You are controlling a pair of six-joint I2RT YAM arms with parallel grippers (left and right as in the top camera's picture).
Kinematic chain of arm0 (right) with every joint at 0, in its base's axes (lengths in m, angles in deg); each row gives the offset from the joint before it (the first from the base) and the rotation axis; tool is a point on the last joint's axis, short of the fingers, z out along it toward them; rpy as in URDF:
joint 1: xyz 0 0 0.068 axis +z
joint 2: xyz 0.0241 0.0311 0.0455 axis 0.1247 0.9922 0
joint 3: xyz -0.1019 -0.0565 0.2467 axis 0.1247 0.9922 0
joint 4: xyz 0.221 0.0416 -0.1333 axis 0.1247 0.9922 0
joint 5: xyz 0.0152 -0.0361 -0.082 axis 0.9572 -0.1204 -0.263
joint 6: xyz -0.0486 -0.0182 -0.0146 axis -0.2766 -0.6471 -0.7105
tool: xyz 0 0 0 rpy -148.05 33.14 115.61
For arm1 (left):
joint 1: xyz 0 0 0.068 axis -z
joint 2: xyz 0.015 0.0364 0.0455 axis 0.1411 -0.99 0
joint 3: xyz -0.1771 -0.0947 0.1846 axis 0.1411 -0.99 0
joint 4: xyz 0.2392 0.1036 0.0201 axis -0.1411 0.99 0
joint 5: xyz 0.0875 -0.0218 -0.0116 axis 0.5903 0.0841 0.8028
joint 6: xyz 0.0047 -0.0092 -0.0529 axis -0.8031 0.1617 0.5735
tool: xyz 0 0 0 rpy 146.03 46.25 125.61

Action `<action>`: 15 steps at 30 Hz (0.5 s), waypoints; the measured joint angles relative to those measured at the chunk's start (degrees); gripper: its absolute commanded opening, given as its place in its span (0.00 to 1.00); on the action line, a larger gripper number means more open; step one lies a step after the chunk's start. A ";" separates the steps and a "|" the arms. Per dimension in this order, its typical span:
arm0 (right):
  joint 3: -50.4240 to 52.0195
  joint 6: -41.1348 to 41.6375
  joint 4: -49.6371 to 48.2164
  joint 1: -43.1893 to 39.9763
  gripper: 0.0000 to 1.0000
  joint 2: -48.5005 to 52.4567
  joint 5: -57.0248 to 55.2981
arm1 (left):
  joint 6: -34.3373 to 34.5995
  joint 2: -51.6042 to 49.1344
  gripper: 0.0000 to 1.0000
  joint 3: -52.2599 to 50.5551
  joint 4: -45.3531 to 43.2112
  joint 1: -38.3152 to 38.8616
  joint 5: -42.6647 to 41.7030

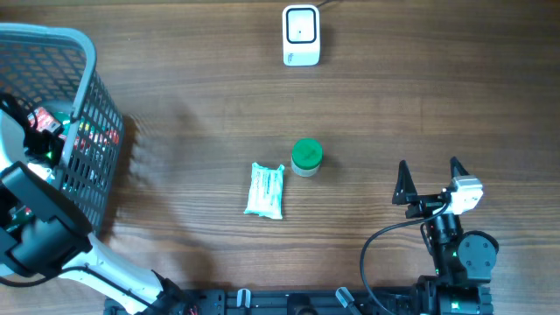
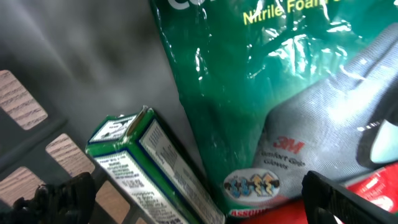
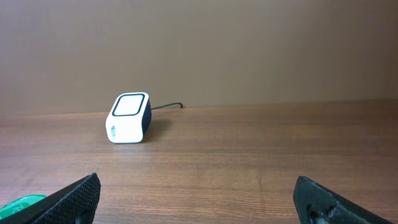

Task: Scan the item barcode
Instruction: 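Reach into the basket and grasp the small green-white medicine box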

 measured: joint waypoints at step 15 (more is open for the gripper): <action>0.00 0.00 0.00 0.00 1.00 0.00 0.00 | 0.00 -2.16 0.98 0.09 0.37 4.22 2.03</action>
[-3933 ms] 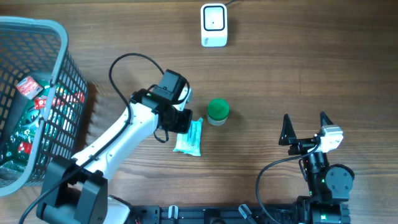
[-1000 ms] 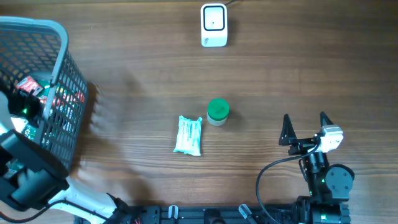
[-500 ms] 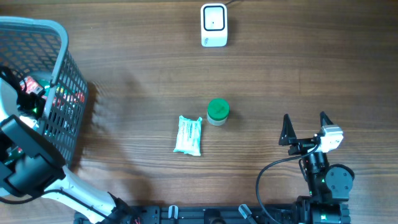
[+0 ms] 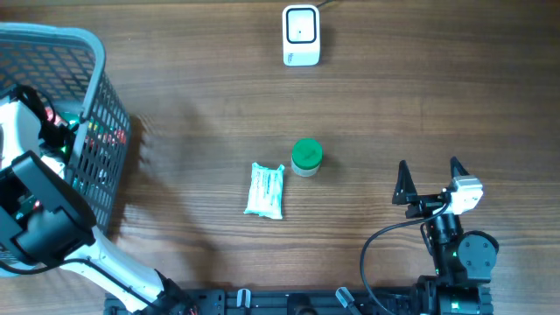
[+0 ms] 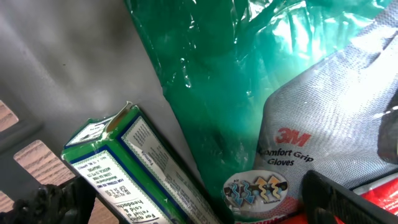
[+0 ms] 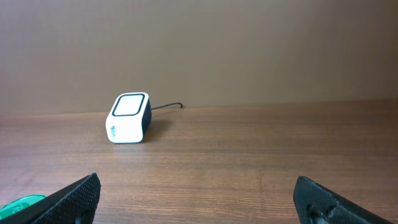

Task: Scan the item barcode
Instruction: 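Reach into the basket and grasp the small green-white medicine box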

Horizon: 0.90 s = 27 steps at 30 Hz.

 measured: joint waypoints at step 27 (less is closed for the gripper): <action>0.00 0.00 0.00 0.00 1.00 0.00 0.00 | -10.08 -0.20 0.67 0.11 -5.60 0.70 16.00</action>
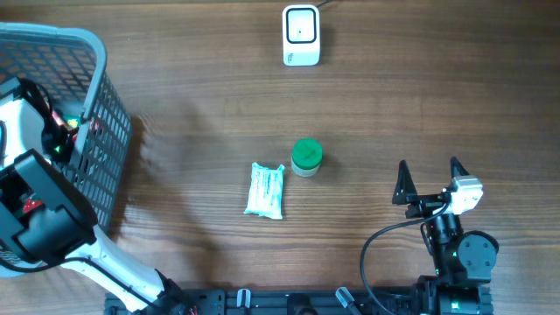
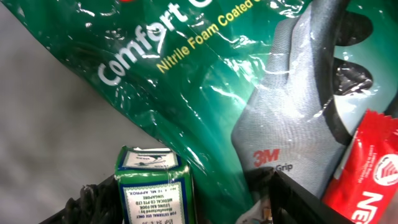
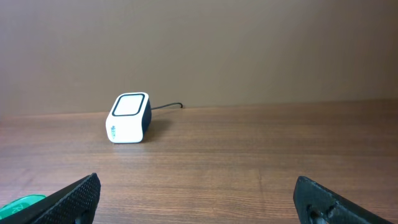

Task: Scan the item barcode
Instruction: 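Reach into the basket and grasp the small green-white medicine box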

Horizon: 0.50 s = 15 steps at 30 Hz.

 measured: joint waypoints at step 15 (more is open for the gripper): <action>0.00 0.00 0.00 0.00 1.00 0.00 0.00 | -5.27 10.97 0.94 0.59 4.85 1.20 -0.13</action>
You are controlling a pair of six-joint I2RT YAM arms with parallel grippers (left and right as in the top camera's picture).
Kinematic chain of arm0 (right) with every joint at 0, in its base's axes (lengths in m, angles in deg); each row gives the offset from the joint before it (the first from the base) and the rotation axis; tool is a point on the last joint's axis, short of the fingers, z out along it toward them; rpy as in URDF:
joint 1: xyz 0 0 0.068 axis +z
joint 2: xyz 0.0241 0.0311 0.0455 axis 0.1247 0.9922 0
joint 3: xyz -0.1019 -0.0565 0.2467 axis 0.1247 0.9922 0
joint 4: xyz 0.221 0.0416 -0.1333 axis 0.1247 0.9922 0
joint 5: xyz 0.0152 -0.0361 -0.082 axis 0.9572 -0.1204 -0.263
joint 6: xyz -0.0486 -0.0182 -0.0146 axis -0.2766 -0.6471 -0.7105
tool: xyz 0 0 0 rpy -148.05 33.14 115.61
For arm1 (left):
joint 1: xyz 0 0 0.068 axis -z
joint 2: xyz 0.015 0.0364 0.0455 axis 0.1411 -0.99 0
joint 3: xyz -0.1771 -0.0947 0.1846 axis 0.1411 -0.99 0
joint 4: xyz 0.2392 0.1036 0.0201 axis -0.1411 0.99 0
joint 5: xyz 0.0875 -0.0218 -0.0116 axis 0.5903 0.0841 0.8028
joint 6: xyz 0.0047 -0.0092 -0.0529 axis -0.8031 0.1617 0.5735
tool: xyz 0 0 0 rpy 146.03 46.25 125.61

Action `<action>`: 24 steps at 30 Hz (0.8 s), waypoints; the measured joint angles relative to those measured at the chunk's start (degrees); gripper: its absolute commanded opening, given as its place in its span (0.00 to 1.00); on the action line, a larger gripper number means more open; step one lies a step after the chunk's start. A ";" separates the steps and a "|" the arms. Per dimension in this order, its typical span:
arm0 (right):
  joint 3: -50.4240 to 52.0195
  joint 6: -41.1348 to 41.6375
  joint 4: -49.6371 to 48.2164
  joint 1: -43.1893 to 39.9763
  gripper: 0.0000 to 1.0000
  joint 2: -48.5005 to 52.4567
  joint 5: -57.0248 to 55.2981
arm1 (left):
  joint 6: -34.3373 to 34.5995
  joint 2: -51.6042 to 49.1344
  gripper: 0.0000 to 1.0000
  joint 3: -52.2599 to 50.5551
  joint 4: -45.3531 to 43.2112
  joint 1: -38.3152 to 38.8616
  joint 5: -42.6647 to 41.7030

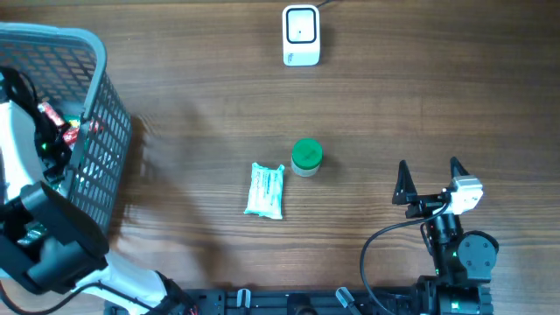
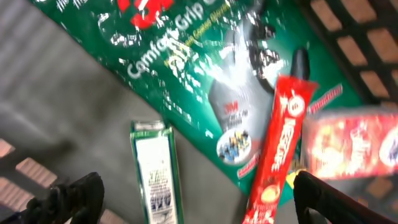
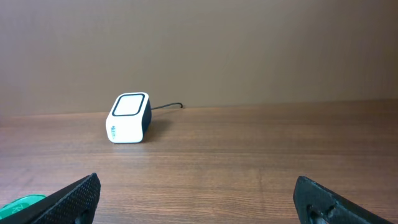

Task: Scan the item barcode
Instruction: 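Reach into the basket and grasp the small green-white medicine box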

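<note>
The white barcode scanner [image 1: 300,35] [image 3: 129,118] stands at the table's far edge. A green-lidded jar [image 1: 306,157] and a white-and-teal packet [image 1: 264,190] lie mid-table. My left gripper [image 2: 199,202] is open inside the grey basket [image 1: 96,61], above a green-and-white box [image 2: 155,180], a green glove package [image 2: 186,68] and a red tube [image 2: 280,149]. Nothing is between its fingers. My right gripper [image 1: 429,184] [image 3: 199,199] stands open and empty at the near right, facing the scanner.
A blurred red packet [image 2: 354,143] lies at the right in the basket, by its mesh wall [image 2: 354,37]. The basket takes up the table's left end. The scanner's cable [image 3: 168,106] runs off behind it.
My left gripper has drawn back from the items in the basket, so the whole green box, the red tube and a red packet now show. The right arm is unmoved.
My left gripper was open in the basket, close over the glove package and the green box. It then shifted over them, the box between its fingers in view. Now it is farther from them, still empty. The table items and right arm stayed put.
</note>
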 measured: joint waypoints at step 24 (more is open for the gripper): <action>0.00 0.00 0.00 0.00 1.00 0.00 -0.02 | -1.49 -10.25 1.00 0.07 -0.98 7.72 -4.26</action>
